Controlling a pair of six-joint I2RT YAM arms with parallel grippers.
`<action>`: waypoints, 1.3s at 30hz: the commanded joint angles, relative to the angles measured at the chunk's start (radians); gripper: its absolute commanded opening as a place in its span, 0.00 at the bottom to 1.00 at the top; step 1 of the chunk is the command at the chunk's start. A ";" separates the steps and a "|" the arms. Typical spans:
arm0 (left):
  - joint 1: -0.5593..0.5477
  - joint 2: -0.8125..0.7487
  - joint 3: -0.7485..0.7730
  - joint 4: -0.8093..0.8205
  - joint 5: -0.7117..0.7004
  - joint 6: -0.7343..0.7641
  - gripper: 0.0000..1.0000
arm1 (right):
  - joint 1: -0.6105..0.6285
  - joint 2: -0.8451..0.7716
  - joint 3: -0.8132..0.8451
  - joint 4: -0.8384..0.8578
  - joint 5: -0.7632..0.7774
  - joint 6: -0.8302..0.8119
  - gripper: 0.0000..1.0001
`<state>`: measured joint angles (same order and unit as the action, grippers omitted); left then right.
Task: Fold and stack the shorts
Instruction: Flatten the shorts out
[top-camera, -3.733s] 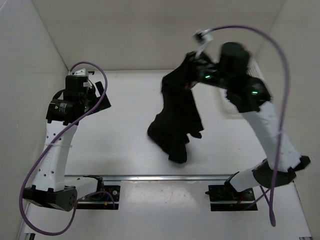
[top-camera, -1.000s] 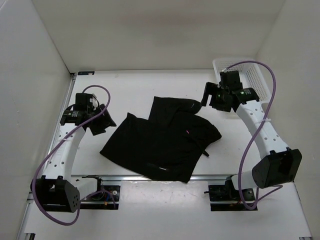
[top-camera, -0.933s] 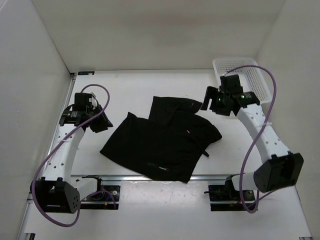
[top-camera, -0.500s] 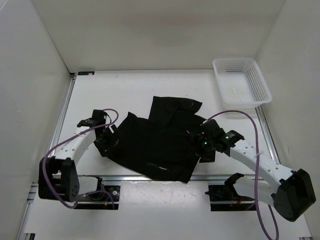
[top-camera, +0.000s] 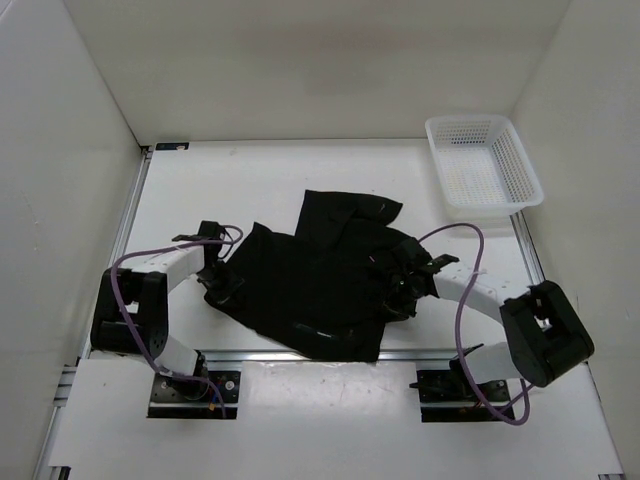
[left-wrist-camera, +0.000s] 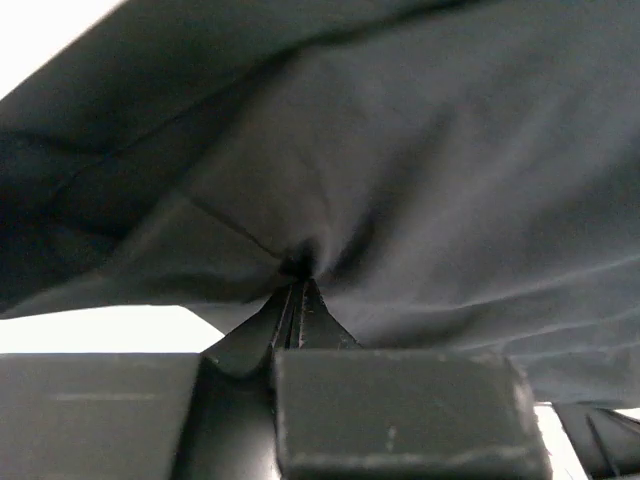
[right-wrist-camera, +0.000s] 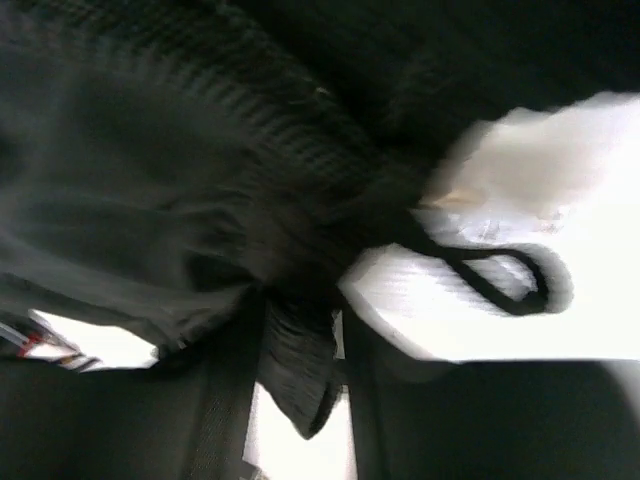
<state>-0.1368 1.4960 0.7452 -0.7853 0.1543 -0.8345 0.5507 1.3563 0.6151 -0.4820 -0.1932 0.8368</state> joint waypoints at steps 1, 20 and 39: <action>-0.029 0.020 0.054 0.054 -0.019 0.021 0.10 | -0.027 0.076 0.023 0.056 0.098 -0.030 0.23; -0.038 -0.029 0.302 0.002 0.008 0.074 0.49 | -0.161 0.400 0.850 -0.231 0.250 -0.320 0.85; 0.103 0.078 0.187 0.020 0.031 0.044 0.95 | -0.218 0.045 0.153 0.215 0.013 -0.106 0.86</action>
<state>-0.0402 1.5360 0.8951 -0.7998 0.1585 -0.7860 0.3347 1.3170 0.6647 -0.3931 -0.1688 0.7448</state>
